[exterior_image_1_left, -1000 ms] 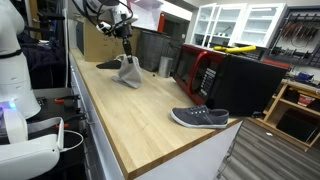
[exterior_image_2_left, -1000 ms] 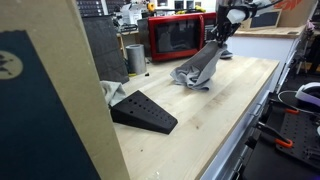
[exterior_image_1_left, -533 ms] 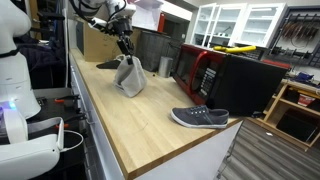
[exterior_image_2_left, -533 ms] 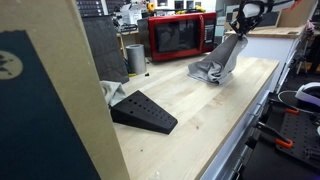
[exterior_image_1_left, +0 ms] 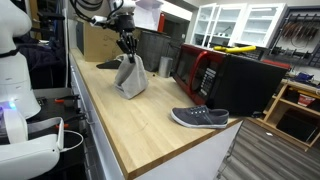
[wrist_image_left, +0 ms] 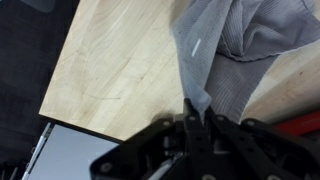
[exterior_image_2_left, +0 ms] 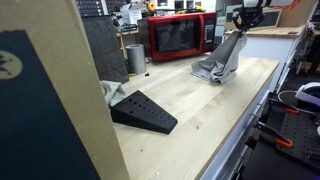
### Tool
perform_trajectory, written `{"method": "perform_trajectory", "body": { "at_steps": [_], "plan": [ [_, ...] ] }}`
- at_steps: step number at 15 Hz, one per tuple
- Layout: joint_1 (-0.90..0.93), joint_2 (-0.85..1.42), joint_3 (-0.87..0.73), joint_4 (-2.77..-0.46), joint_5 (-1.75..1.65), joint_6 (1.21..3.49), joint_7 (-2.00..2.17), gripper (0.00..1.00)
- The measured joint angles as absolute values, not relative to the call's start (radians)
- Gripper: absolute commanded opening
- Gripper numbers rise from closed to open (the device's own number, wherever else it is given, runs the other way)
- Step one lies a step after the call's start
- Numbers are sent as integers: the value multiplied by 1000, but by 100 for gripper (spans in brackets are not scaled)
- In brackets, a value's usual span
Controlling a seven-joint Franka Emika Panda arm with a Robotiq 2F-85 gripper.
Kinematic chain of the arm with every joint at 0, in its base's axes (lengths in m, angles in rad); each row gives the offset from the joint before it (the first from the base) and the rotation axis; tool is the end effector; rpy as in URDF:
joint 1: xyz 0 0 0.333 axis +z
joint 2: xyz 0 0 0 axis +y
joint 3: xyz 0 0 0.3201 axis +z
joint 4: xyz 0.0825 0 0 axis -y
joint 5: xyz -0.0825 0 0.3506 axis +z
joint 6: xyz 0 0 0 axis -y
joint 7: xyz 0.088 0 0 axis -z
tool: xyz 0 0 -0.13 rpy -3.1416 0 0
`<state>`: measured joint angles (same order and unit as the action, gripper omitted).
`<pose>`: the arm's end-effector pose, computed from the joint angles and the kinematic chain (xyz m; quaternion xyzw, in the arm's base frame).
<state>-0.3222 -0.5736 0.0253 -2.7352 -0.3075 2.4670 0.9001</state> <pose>0.3393 -0.1080 0.4228 0.8643 -0.4651 0.1781 0.0700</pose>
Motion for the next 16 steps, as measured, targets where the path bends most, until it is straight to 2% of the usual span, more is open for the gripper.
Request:
{"method": "perform_trajectory", "body": {
  "at_steps": [16],
  "plan": [
    [-262, -643, 67, -2484, -153, 2546, 895, 2]
  ]
}}
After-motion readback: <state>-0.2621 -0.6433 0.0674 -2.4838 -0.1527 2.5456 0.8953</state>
